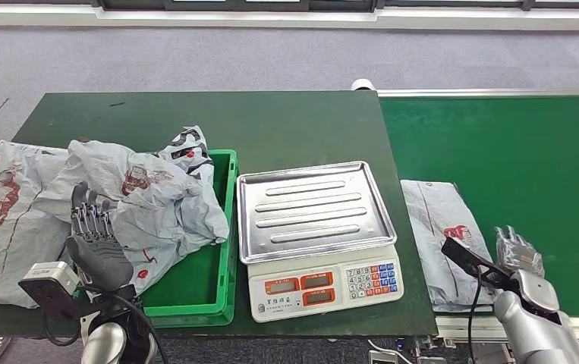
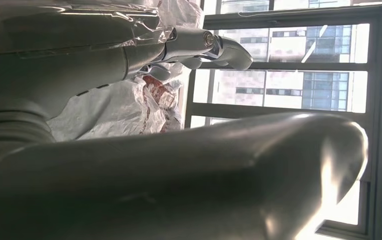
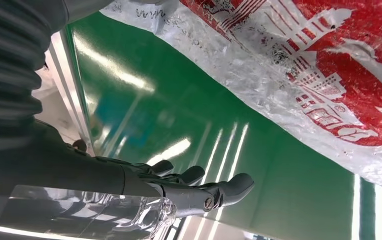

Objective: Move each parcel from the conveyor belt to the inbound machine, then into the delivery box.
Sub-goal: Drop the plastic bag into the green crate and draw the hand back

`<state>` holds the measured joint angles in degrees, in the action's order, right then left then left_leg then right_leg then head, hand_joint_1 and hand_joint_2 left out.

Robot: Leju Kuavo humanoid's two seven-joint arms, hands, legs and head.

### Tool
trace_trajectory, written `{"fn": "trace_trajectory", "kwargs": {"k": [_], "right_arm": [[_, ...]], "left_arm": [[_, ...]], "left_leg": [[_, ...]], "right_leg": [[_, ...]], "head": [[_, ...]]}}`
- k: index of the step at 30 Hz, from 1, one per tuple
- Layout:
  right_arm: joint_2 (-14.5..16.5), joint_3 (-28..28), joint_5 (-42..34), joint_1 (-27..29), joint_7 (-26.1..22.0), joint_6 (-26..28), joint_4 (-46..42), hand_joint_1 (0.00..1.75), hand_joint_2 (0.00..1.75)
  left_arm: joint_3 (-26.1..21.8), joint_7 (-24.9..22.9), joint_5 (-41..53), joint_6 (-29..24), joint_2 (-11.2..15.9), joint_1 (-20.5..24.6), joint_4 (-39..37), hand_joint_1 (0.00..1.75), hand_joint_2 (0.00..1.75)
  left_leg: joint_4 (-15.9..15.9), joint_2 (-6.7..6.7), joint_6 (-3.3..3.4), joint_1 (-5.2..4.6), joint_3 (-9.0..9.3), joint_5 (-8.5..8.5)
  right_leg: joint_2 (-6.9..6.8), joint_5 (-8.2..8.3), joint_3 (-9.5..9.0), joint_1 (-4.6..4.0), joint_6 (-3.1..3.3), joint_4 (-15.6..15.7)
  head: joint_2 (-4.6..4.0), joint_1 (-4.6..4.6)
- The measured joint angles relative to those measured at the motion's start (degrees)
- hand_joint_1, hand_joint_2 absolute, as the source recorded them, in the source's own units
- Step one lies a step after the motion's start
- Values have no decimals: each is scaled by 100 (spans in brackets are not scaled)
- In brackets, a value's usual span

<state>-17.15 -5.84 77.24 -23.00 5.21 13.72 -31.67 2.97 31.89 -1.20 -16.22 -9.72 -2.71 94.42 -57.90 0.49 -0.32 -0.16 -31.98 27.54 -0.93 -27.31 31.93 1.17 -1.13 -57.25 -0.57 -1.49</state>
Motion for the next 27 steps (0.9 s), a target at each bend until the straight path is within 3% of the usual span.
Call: {"fn": "trace_trajectory", "kwargs": {"k": [10,12,16,21,27], "right_arm": [[275,-2,-236,-106,-287,-122,375,0,175],[378,-3,-324,-126,-446,-178,413,9,175],[782,-31,-723,-138,-1048,-309,522,175,175],[1203,-35,-986,-244,-1365,-292,658,175,175],[1316,-9,-1605,-321,-1687,-361,550,175,175]], "left_arm": [[0,208,-18,-128,31,29,-78,0,0],[2,230,-18,-169,35,17,-74,0,0],[22,233,-17,-253,37,20,-72,0,0],[74,222,-18,-369,40,72,-37,0,0],[74,228,-52,-378,58,52,32,0,0]], "left_leg": [[0,14,-1,11,8,0],[0,25,-2,16,13,1],[0,55,-6,29,25,4],[1,89,-17,31,11,3],[1,94,-36,35,6,-5]], "right_leg": [[13,1,-3,-12,1,0],[21,2,-4,-15,2,0],[48,9,-6,-29,13,2],[81,22,-6,-41,33,1],[88,31,10,-53,47,-3]], "head": [[0,0],[0,0],[0,0],[0,0],[0,0]]}}
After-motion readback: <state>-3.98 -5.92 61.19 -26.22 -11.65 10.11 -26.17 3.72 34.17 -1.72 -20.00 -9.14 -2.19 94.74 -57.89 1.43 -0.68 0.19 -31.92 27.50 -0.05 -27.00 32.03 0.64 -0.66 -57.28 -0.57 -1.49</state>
